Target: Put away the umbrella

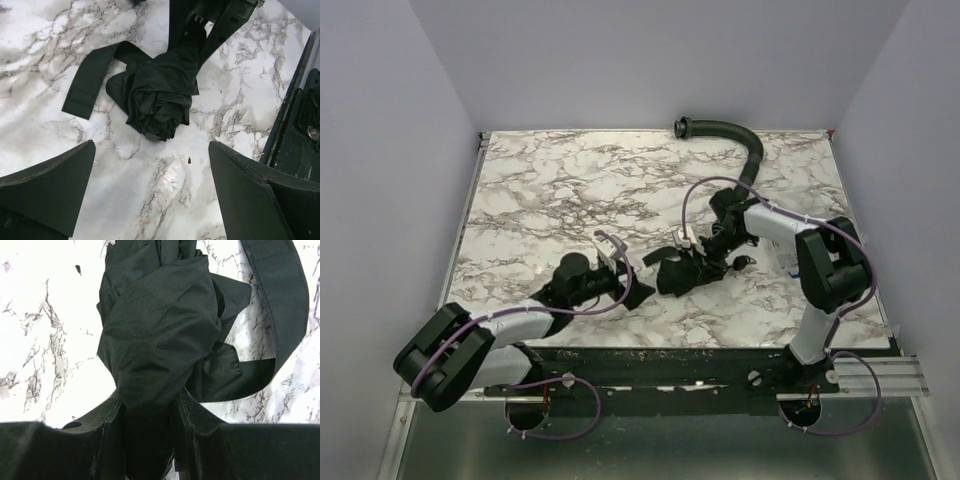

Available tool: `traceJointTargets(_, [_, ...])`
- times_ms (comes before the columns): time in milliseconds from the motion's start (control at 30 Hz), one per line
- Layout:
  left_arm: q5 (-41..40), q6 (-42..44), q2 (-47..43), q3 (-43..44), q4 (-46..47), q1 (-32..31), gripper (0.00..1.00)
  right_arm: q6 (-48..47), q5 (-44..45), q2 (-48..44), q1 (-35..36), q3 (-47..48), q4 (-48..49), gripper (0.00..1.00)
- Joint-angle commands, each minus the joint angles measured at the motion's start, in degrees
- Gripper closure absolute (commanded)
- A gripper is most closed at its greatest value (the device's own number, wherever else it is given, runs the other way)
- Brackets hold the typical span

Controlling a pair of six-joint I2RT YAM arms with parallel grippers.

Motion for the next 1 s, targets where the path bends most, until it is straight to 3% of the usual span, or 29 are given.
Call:
traceJointTargets(0, [5.16,11.08,-0.96,-0.35,5.31,-0.91,0.02,5.59,10.93,8.86,0.00,-3.05,-14.28,0.93])
traceJointTargets(133, [-3.66,33.42,-0.60,1.54,-0.40,-13.65,0.02,6.73,11.63,11.09,0.00,-1.63,-15.12,0.93])
traceJointTargets(233, [-7.22,41.66,2.58,4.02,-1.77,-17.41,0.02,7.62,11.89,11.75,0.05,-1.11,-14.67,0.93])
traceJointTargets(433, [-10.55,48.62,13.27,11.73,-3.74,-20.54,0.02,8.66,11.81,12.33,-0.01,-0.39,-13.88,0.93])
traceJointTargets(700, [-7.73,47.65,23.70,16.47,-4.49,-23.25,0.04,9.41,10.76,12.14,0.01,-0.47,-12.05,0.92])
traceJointTargets(833, [-7.54,44.21,28.74,19.37,-10.00,-23.84,0.24,9.75,9.82,11.81,-0.02,-0.64,-10.91,0.90])
traceJointTargets(933, [-9.17,40.12,32.72,21.36,-14.69,-23.83,0.53,10.02,8.17,11.03,0.00,-0.60,-10.36,0.82])
traceJointTargets(967, [-9.52,37.96,33.84,21.73,-15.58,-23.79,0.72,10.11,7.43,10.71,0.01,-0.22,-10.59,0.78])
